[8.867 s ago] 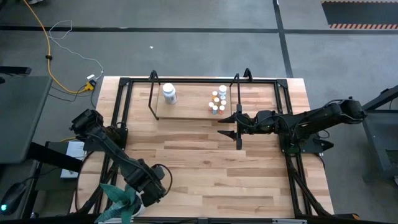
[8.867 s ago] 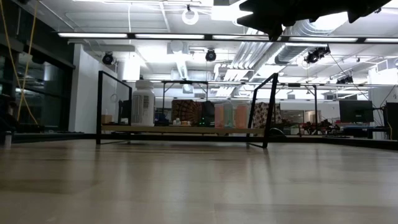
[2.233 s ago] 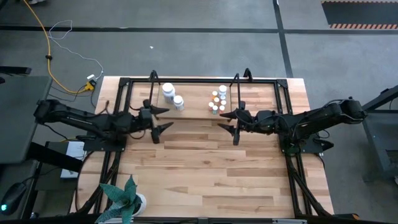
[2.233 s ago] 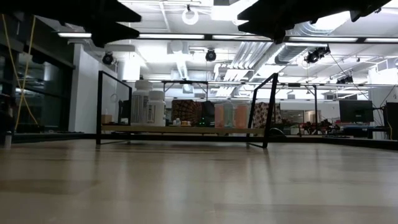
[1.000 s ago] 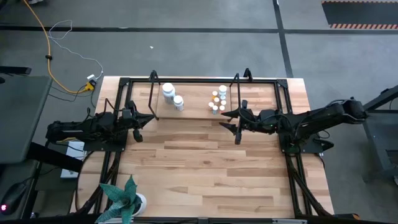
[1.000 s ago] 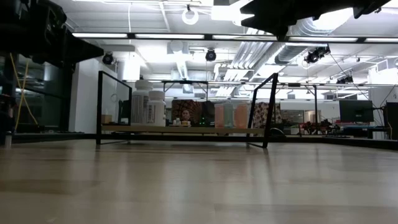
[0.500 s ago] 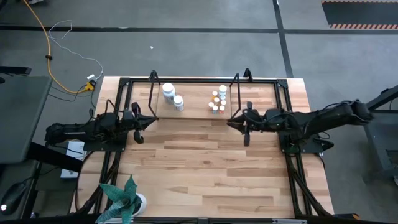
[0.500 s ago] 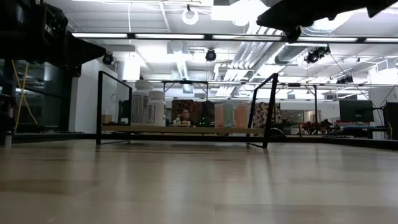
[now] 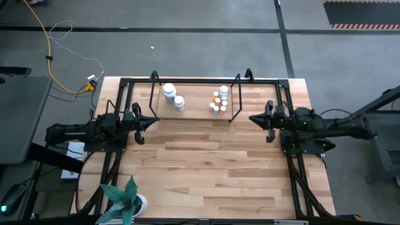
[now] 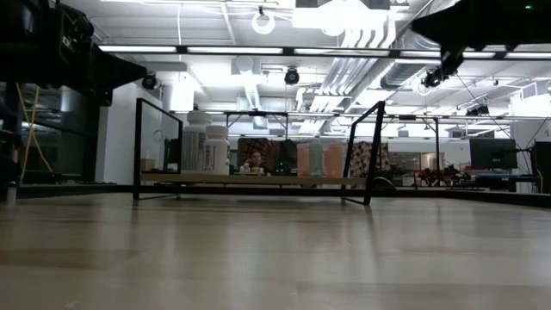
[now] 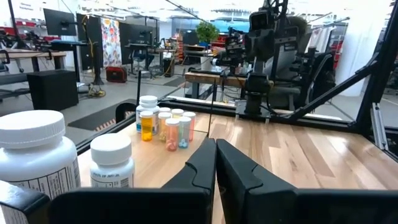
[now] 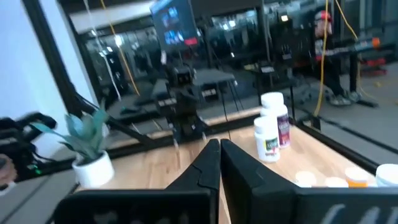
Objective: Pick and place medicine bottles onto shelf by color
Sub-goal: Return to Home Position
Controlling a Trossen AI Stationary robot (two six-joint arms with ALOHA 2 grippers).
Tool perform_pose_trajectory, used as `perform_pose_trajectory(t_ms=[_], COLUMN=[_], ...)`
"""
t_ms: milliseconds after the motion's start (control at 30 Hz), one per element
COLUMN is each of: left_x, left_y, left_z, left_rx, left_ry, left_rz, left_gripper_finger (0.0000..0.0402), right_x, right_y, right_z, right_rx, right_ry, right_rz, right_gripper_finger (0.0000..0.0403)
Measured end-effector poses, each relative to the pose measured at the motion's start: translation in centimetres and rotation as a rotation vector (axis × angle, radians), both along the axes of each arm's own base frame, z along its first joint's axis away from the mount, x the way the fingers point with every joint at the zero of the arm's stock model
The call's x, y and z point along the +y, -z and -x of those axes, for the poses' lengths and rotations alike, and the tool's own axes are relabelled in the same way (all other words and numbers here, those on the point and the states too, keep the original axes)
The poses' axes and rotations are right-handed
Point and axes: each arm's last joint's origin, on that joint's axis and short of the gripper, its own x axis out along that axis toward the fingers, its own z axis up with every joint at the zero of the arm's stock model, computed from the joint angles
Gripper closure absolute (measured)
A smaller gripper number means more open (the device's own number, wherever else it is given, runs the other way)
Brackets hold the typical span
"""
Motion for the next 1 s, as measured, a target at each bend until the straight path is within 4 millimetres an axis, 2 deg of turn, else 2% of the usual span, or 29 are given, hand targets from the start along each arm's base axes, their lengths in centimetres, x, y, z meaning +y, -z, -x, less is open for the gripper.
perform_pose_trajectory(t_ms=[133, 300, 700, 1000], left_x=[0.0, 0.0, 0.0, 0.0], left_y=[0.0, 0.0, 0.0, 0.0], left_z=[0.0, 0.0, 0.0, 0.0], left_rx=[0.0, 0.0, 0.0, 0.0], left_ry=[0.0, -0.001, -0.003, -0.003], left_rz=[0.0, 0.0, 0.0, 0.0], left_gripper_finger=[0.0398, 0.0398, 0.0398, 0.0398], right_x=[0.2, 0.7, 1.4, 1.4], right_y=[0.6, 1.1, 3.9, 4.2], right_z=[1.4, 2.2, 1.6, 1.6], right_rx=[-0.045, -0.07, -0.077, -0.068], right_ry=[-0.02, -0.076, -0.16, -0.159], right_rz=[0.005, 0.024, 0.042, 0.057], right_gripper_finger=[0.0402, 0.0402, 0.0403, 0.0403])
